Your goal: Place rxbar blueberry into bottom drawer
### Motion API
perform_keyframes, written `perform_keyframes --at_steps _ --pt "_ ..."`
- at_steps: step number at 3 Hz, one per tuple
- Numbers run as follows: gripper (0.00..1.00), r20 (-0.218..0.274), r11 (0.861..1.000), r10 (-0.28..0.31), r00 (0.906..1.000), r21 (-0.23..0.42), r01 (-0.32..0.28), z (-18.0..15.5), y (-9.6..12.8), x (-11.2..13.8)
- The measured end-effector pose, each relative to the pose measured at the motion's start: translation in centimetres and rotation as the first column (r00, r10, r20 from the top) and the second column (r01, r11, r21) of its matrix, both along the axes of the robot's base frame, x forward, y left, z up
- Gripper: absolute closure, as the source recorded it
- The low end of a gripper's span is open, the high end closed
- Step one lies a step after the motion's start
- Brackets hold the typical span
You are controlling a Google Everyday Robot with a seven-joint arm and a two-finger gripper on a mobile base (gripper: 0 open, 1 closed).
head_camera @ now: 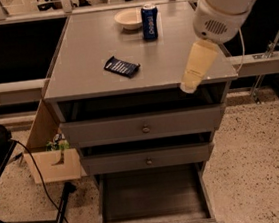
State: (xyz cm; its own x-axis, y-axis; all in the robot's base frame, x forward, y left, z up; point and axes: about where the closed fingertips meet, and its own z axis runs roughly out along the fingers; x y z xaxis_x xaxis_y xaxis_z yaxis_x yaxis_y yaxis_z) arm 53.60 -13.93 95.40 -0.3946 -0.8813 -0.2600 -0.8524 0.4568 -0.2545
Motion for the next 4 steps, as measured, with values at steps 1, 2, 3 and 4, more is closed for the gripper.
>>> perform_keyframes --at_steps 1,2,3,4 --pt "0.0 -0.011 0.992 -0.125 0.9921 0.03 0.125 -1.4 2.6 2.8" --pt "0.0 -0.02 0.982 -0.182 0.9831 0.051 0.183 -1.3 2.7 2.7" --pt "0.0 -0.032 0.978 -0.179 0.9834 0.1 0.181 -2.0 2.4 3.3" --pt "0.0 -0.018 0.968 -0.156 0.9876 0.195 0.156 -2.7 3.1 4.6"
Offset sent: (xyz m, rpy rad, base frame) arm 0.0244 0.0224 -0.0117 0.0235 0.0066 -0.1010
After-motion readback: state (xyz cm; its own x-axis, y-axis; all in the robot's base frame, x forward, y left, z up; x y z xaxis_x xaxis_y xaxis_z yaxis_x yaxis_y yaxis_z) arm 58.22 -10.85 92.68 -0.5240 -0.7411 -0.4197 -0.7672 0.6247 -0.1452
